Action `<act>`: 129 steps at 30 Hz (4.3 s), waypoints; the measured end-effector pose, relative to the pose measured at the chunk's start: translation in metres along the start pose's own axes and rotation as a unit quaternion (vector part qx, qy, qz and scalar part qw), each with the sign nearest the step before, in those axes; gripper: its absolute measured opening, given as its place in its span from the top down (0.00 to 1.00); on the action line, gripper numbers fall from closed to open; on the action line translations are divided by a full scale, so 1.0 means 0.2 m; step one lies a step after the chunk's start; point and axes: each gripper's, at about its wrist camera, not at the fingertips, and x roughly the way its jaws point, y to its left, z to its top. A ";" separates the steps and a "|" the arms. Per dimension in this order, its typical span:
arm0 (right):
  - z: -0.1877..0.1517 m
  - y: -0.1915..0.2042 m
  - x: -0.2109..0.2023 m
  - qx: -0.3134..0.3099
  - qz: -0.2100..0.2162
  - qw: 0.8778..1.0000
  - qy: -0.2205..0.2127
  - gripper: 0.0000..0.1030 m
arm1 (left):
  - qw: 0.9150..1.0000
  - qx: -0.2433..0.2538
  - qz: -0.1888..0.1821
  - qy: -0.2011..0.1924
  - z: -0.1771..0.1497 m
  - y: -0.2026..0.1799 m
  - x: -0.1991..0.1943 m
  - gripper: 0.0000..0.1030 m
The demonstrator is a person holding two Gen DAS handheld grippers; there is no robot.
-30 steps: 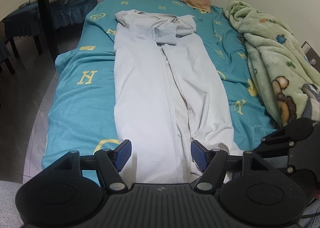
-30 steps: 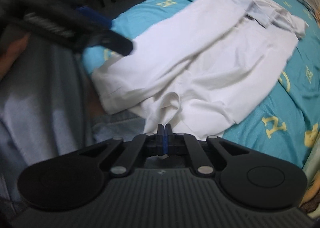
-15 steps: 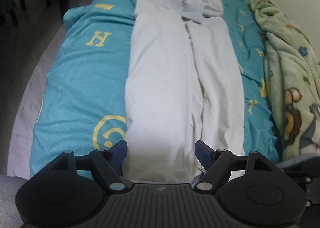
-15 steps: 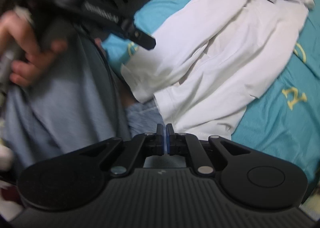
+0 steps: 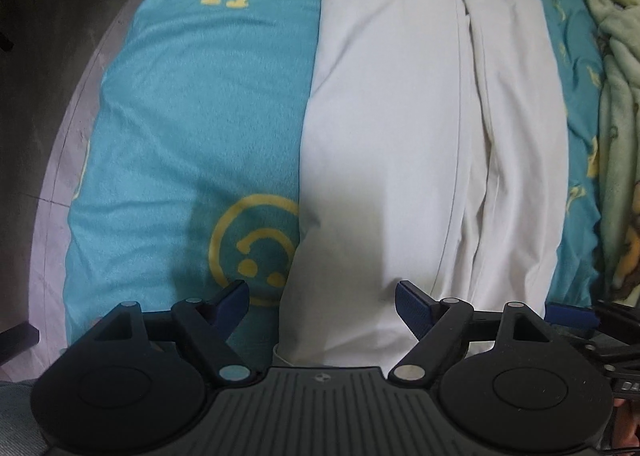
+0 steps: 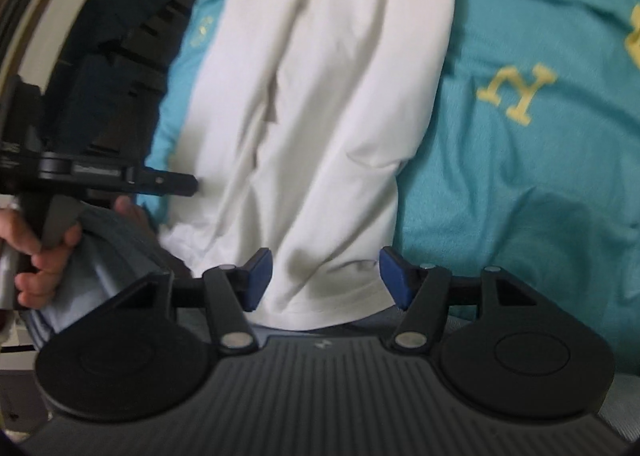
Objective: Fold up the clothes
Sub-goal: 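Lower both grippers to the hem and close them on it, then lift the hem with both grippers and fold it up onto the collar, then open both grippers and release the folded shirt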
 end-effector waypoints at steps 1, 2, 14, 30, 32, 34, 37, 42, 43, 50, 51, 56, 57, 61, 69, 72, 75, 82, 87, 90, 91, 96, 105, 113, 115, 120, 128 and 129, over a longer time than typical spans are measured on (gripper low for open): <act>0.01 -0.01 0.03 0.009 0.006 1.000 0.012 0.39 | 1.000 0.000 0.000 0.006 0.00 0.00 0.01 0.20; 0.01 -0.02 0.05 0.014 0.015 1.000 0.015 0.39 | 1.000 0.002 0.000 0.012 0.00 0.00 0.03 0.20; -0.01 0.00 0.13 0.000 0.058 0.998 0.034 0.66 | 0.993 0.053 -0.043 0.095 -0.03 -0.06 0.15 0.38; -0.11 0.15 -0.49 -0.047 0.073 0.985 -0.147 0.90 | 0.976 0.047 -0.185 -0.106 -0.27 0.03 -0.53 0.97; -0.15 0.19 -0.60 -0.051 0.066 0.981 -0.175 0.90 | 0.970 0.044 -0.197 -0.133 -0.29 0.00 -0.66 0.97; -0.19 0.24 -0.67 -0.053 0.060 0.977 -0.199 0.90 | 0.965 0.041 -0.204 -0.157 -0.33 -0.04 -0.77 0.97; -0.31 0.25 -0.72 -0.057 0.060 0.974 -0.213 0.90 | 0.961 0.041 -0.208 -0.178 -0.47 -0.04 -0.89 0.97; -0.50 0.26 -0.81 -0.063 0.060 0.968 -0.237 0.90 | 0.956 0.039 -0.216 -0.194 -0.68 -0.01 -0.96 0.97; -0.54 0.26 -0.83 -0.064 0.060 0.966 -0.241 0.90 | 0.955 0.039 -0.218 -0.195 -0.74 0.00 -0.97 0.97; -0.78 0.28 -0.88 -0.041 0.069 0.963 -0.256 0.90 | 0.953 0.043 -0.226 -0.198 -1.03 0.11 -0.98 0.97; -0.80 0.28 -0.88 -0.036 0.069 0.963 -0.258 0.90 | 0.952 0.043 -0.226 -0.200 -1.06 0.12 -0.98 0.97; -0.82 0.31 -0.90 -0.029 0.066 0.960 -0.271 0.90 | 0.949 0.044 -0.227 -0.214 -1.13 0.15 -1.03 0.97; -0.82 0.31 -0.90 -0.028 0.066 0.959 -0.273 0.90 | 0.948 0.040 -0.229 -0.219 -1.12 0.16 -1.04 0.97; -0.76 0.31 -0.90 -0.026 0.059 0.957 -0.284 0.90 | 0.940 0.028 -0.237 -0.245 -1.02 0.15 -1.06 0.97; -0.42 0.24 -0.87 -0.003 0.032 0.954 -0.297 0.90 | 0.937 0.019 -0.217 -0.274 -0.65 -0.02 -0.99 0.97; -0.27 0.18 -0.86 0.011 0.029 0.952 -0.305 0.90 | 0.935 0.010 -0.206 -0.287 -0.46 -0.07 -0.95 0.97; -0.11 0.13 -0.84 0.017 0.022 0.949 -0.314 0.90 | 0.933 0.001 -0.196 -0.300 -0.27 -0.10 -0.90 0.97; 0.28 -0.01 -0.66 0.031 0.006 0.946 -0.323 0.90 | 0.936 -0.011 -0.164 -0.311 0.16 -0.18 -0.69 0.97; 0.51 -0.15 -0.45 0.040 -0.004 0.948 -0.315 0.90 | 0.942 -0.020 -0.131 -0.308 0.41 -0.20 -0.44 0.96; 0.60 -0.25 -0.31 0.045 -0.008 0.952 -0.303 0.90 | 0.947 -0.019 -0.110 -0.301 0.53 -0.20 -0.28 0.96; 0.63 -0.28 -0.26 0.047 -0.008 0.954 -0.297 0.90 | 0.949 -0.011 -0.096 -0.301 0.57 -0.22 -0.24 0.96; 0.75 -0.37 -0.13 0.032 -0.014 0.960 -0.278 0.89 | 0.954 0.016 -0.048 -0.295 0.67 -0.26 -0.08 0.96; 0.83 -0.46 -0.02 0.045 -0.002 0.963 -0.267 0.89 | 0.960 0.032 -0.019 -0.276 0.78 -0.28 0.11 0.95; 0.81 -0.46 -0.07 0.067 0.022 0.957 -0.280 0.87 | 0.958 0.054 -0.011 -0.283 0.75 -0.31 0.08 0.91; 0.79 -0.45 -0.10 0.068 0.035 0.954 -0.291 0.86 | 0.955 0.065 -0.007 -0.289 0.73 -0.32 0.05 0.86; 0.72 -0.40 -0.17 0.061 0.050 0.943 -0.322 0.55 | 0.946 0.086 0.003 -0.312 0.66 -0.34 -0.03 0.43; 0.58 -0.35 -0.27 0.037 0.009 0.933 -0.358 0.35 | 0.936 0.102 0.023 -0.335 0.51 -0.36 -0.11 0.22; 0.56 -0.35 -0.26 0.038 0.000 0.937 -0.348 0.35 | 0.937 0.101 0.026 -0.333 0.49 -0.36 -0.11 0.21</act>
